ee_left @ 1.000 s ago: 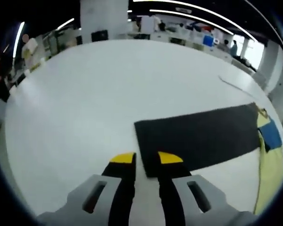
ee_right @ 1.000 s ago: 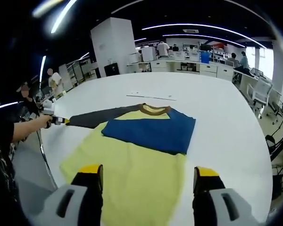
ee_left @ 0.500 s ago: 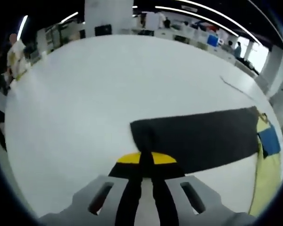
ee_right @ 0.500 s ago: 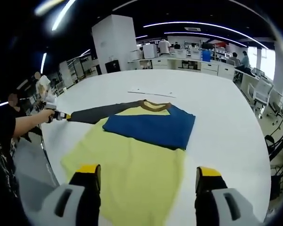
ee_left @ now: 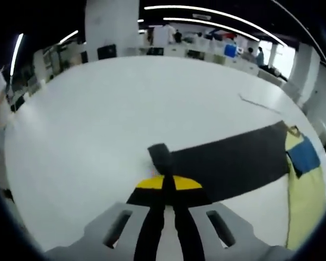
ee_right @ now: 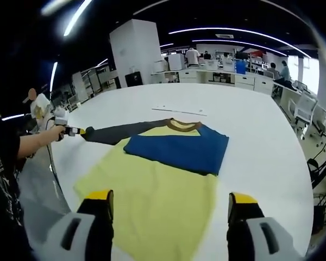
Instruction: Fold the garment on the visible template until the final outline fits inside the template.
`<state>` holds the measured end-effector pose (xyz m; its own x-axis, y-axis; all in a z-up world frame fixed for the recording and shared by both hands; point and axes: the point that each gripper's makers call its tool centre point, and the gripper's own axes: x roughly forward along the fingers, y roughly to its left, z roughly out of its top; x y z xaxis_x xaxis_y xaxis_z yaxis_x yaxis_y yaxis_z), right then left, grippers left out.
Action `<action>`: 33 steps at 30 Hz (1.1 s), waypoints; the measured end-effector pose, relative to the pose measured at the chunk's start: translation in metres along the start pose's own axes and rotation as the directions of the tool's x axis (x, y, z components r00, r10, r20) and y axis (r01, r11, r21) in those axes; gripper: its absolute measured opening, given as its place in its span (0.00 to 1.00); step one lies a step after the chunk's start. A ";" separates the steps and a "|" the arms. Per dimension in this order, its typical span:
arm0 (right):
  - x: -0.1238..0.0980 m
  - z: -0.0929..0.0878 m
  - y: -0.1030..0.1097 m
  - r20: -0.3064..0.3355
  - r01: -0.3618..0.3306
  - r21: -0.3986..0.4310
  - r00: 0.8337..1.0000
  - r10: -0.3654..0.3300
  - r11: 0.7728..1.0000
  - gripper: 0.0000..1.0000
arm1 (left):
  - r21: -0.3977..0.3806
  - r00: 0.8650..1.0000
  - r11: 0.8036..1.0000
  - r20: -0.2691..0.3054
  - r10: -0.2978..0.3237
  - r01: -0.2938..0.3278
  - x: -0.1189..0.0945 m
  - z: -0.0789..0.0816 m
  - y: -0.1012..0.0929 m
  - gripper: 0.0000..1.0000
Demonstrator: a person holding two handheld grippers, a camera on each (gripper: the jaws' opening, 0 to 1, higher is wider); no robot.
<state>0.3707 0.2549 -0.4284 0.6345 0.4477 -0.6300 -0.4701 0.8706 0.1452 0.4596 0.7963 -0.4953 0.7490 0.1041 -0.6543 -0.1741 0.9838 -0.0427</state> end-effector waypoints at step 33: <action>-0.004 -0.005 0.013 0.000 -0.042 -0.047 0.999 0.042 0.998 0.91 | 0.039 0.961 0.968 0.112 -0.252 0.249 -0.021 0.067 -0.127 0.01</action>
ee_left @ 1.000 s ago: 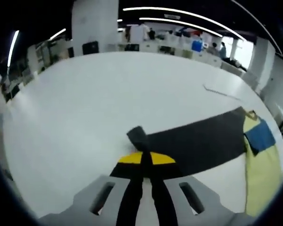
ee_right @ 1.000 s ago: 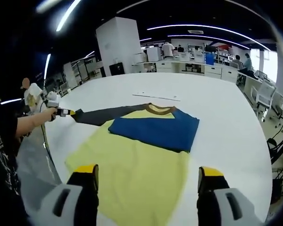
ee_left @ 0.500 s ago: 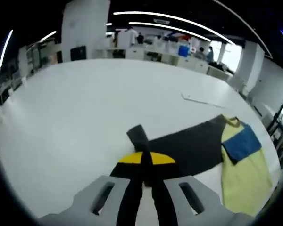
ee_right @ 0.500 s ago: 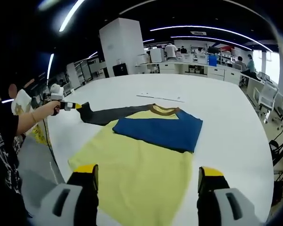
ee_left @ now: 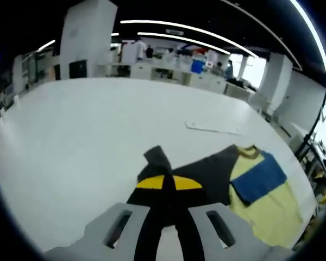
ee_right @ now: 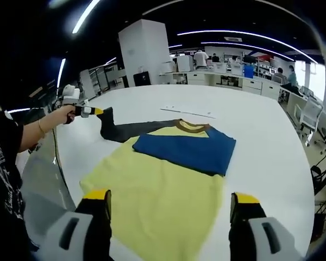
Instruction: Fold the garment on the visible template until the final outline fits inside the template.
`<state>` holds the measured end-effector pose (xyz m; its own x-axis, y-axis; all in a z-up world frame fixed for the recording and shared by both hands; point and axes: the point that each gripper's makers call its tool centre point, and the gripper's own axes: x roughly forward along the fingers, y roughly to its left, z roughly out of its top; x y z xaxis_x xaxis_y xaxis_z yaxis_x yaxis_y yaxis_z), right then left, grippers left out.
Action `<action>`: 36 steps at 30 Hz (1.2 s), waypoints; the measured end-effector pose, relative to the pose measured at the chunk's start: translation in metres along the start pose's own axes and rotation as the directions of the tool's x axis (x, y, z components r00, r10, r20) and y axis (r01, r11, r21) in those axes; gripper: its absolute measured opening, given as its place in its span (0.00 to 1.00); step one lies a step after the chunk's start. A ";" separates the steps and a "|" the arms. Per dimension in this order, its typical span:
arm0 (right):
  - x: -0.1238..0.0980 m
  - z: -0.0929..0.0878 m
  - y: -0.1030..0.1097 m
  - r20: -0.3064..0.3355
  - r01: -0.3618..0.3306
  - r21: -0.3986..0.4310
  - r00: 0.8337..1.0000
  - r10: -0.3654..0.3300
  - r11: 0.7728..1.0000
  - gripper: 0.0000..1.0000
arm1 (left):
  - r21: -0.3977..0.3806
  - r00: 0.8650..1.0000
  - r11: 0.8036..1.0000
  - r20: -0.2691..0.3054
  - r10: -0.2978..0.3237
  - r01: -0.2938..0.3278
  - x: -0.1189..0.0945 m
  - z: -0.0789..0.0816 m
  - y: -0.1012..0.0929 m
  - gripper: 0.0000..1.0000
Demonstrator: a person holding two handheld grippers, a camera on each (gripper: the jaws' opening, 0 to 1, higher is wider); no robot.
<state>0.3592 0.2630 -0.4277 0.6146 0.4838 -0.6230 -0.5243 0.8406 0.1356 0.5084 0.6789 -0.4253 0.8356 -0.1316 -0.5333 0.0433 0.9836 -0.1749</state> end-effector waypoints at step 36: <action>-0.002 -0.026 -0.002 -0.031 -0.007 0.006 0.999 0.007 1.000 0.92 | 0.111 0.956 0.950 -0.004 -0.292 0.291 0.040 0.037 -0.172 0.01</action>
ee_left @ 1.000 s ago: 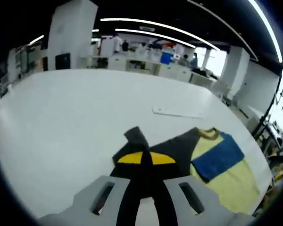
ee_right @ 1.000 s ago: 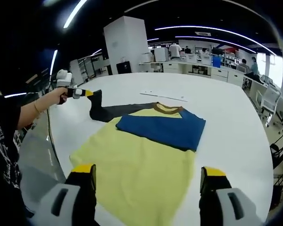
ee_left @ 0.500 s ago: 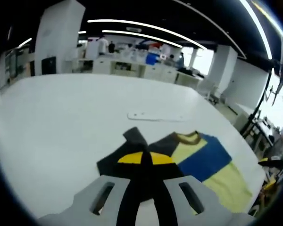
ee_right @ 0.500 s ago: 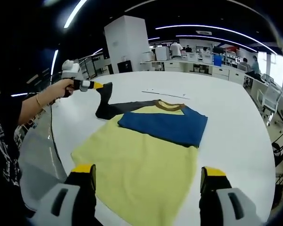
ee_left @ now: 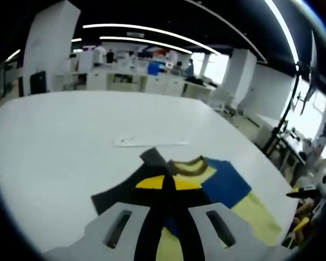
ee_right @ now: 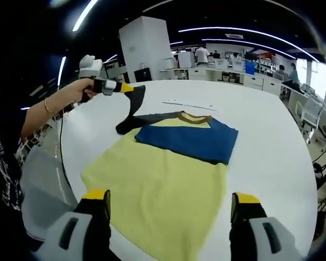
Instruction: Fold the garment on the visible template until the final outline fits inside the template.
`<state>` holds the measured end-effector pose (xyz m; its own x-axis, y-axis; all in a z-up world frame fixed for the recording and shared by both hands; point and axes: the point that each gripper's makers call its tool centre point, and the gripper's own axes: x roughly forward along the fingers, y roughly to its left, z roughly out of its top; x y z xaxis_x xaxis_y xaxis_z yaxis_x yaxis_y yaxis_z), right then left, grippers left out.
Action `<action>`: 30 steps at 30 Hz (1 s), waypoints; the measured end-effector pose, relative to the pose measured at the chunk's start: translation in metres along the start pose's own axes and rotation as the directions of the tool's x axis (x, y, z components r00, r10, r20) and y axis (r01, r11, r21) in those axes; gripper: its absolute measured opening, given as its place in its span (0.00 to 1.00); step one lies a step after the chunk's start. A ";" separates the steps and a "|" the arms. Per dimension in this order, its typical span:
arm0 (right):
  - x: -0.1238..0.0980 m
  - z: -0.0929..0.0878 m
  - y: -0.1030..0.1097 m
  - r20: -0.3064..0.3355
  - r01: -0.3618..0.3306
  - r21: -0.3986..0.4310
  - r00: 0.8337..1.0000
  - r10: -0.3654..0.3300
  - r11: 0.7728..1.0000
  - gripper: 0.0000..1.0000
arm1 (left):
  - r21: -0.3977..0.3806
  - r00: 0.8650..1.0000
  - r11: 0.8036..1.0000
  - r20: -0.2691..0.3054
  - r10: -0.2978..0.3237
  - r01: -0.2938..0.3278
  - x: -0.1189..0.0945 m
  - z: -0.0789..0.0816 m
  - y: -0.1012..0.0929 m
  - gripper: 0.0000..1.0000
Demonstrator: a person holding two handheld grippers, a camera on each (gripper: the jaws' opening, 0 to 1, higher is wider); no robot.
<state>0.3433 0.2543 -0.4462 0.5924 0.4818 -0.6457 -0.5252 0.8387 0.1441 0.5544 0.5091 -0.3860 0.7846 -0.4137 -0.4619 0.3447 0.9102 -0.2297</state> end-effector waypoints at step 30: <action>0.006 -0.008 -0.003 -0.030 0.005 -0.007 1.000 -0.006 1.000 0.93 | 0.036 0.977 0.978 -0.067 -0.205 0.207 0.057 -0.023 -0.117 0.01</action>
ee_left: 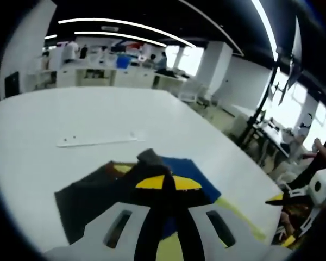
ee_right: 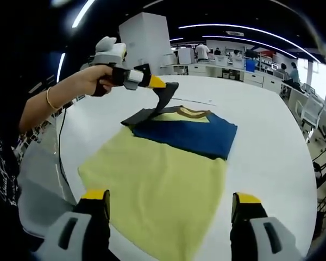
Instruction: Fold the garment on the visible template until the final outline fits inside the template.
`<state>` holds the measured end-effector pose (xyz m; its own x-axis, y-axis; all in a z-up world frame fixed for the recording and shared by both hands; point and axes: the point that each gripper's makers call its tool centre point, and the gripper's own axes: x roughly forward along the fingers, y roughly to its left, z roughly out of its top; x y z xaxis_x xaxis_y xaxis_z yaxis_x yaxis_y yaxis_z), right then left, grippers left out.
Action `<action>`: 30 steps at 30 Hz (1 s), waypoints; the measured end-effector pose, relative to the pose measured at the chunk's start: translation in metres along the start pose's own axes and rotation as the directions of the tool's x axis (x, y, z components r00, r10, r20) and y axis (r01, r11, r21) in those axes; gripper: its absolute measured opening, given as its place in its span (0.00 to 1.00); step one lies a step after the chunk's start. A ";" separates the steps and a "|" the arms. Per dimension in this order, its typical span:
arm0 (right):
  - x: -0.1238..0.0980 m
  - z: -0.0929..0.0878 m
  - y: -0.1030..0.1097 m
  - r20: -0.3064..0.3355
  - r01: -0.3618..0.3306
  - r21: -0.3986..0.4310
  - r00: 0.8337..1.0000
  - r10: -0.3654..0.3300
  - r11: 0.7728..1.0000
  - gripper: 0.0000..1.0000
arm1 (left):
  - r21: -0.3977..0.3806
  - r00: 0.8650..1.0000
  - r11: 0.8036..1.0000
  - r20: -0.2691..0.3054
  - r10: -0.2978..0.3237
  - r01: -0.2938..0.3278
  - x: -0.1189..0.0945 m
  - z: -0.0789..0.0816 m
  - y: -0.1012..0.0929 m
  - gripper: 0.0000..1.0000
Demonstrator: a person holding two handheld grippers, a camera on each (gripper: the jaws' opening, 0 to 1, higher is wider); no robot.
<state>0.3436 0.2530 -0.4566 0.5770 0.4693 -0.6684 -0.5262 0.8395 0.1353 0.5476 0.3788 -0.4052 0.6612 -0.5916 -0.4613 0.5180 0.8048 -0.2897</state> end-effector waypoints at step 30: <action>0.003 -0.013 -0.002 -0.031 0.001 0.012 1.000 0.000 1.000 0.93 | 0.047 0.978 0.977 -0.035 -0.206 0.207 0.022 -0.036 -0.083 0.01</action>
<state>0.3382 0.2494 -0.4682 0.5575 0.4604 -0.6908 -0.5185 0.8430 0.1433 0.4994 0.3006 -0.4215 0.5210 -0.7425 -0.4210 0.6685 0.6616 -0.3396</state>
